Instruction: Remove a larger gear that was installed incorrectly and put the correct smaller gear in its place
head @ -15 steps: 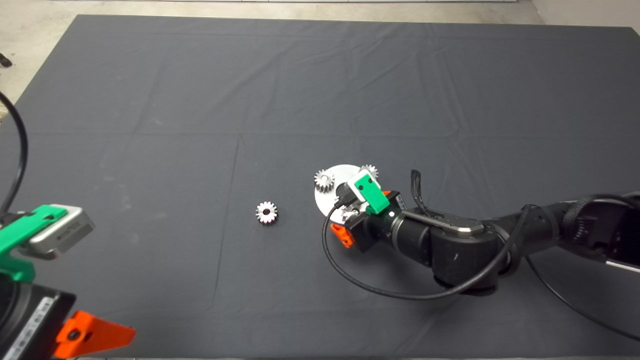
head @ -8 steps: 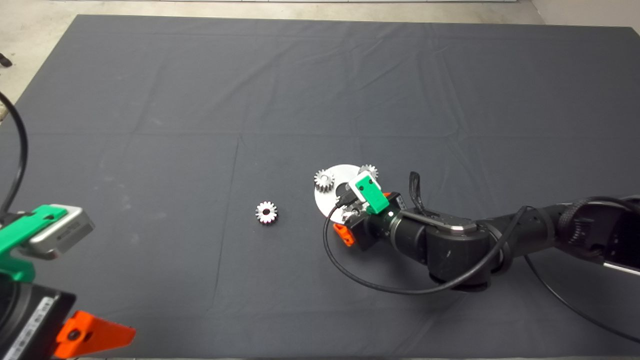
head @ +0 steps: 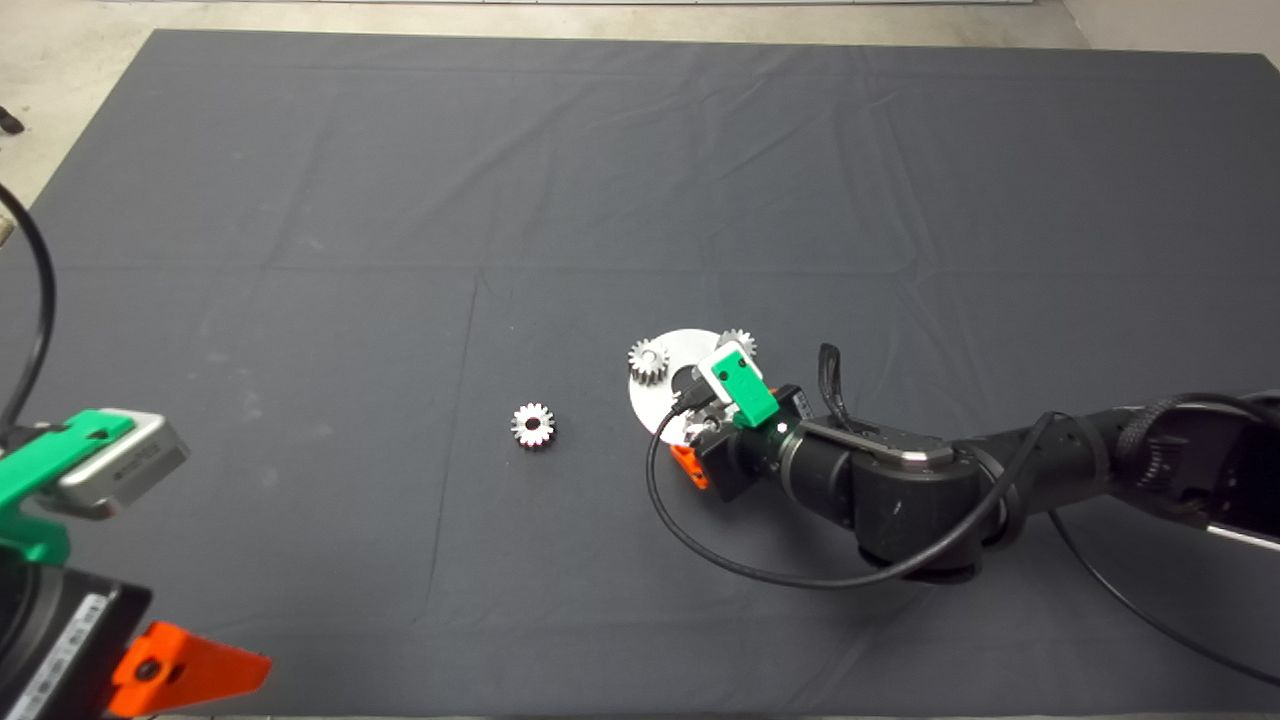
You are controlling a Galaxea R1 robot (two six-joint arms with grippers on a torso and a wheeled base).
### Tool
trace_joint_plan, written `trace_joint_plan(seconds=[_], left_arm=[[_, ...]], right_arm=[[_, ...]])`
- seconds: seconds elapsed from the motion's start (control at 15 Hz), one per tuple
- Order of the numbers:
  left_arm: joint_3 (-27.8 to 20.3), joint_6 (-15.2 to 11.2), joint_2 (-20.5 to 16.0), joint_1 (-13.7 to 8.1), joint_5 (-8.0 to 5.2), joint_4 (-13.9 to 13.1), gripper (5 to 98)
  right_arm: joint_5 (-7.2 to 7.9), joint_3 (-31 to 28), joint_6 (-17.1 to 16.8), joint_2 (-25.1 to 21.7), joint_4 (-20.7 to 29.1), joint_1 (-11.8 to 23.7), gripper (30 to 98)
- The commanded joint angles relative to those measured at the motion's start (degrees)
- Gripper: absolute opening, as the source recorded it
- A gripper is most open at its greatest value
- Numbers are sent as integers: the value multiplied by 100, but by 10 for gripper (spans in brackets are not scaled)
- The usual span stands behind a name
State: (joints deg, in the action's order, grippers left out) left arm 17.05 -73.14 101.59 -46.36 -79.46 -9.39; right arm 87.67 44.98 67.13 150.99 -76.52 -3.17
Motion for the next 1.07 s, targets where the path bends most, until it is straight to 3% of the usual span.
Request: trace_joint_plan(seconds=[0.0,0.13,0.47,0.87,1.0], left_arm=[[-72,2,-12,-22,-17,7,982],[-72,2,-3,-22,-17,7,982],[-72,2,-3,-22,-26,7,982],[-72,2,-12,-22,-26,7,982],[-72,2,-12,-22,-26,7,982]], right_arm=[[13,-61,133,14,-126,39,863],[13,-70,164,14,-117,36,810],[4,-61,485,14,-117,27,761],[-31,-61,502,-3,-117,27,704],[-31,-70,511,5,-117,27,655]])
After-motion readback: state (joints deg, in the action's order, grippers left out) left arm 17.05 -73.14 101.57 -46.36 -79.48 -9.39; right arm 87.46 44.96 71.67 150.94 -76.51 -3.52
